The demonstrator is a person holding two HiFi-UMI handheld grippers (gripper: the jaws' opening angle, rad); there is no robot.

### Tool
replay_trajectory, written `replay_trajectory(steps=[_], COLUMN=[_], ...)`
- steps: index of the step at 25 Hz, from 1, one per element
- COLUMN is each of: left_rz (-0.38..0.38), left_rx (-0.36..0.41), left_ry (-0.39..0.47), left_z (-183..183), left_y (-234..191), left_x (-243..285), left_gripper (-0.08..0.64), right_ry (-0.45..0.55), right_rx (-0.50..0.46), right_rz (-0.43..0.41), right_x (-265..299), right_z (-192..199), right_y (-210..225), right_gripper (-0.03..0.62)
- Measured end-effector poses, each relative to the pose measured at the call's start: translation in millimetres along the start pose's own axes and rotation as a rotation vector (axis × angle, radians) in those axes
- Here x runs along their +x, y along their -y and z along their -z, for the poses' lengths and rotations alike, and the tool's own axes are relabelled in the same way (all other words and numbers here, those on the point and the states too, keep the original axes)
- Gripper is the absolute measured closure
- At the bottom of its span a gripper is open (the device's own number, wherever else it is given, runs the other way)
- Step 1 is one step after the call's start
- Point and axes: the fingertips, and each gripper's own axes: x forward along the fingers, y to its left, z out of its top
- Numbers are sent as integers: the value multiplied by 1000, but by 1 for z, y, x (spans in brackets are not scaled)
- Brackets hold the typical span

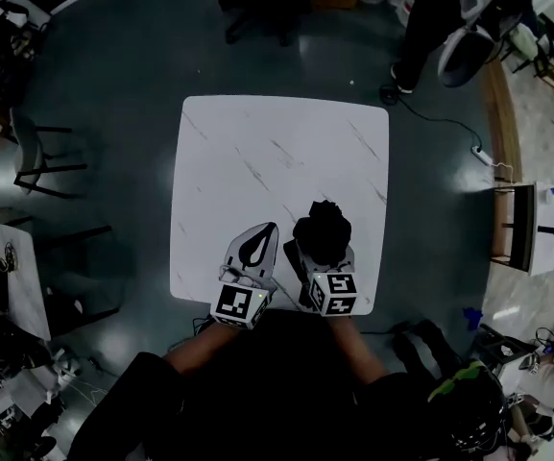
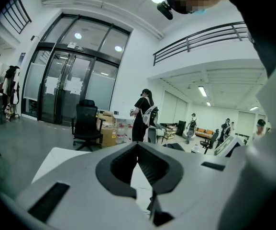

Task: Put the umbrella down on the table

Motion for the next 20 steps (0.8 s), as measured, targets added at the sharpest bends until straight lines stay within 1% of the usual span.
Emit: replay_trajectory(steps=[4,13,17,20], left_rz=[-24,-102,-107,-104], left_rx=[-20,-38,-41,-46], left_ry=[-8,-15,-24,-30], left_z=[3,8,11,13], left_y=[-4,-32,-38,-39], left_x=[0,-11,-17,-18], left_gripper=[552,552,553,552], right_ry=[-57,-199,-260,-290], right_rx=[6,23,60,75], right_rz=[-25,-49,-68,-56], right_x=[18,68,88,97], right_z=[17,58,75,85], right_y=[2,13,17,22], right_gripper=[258,258,258,258])
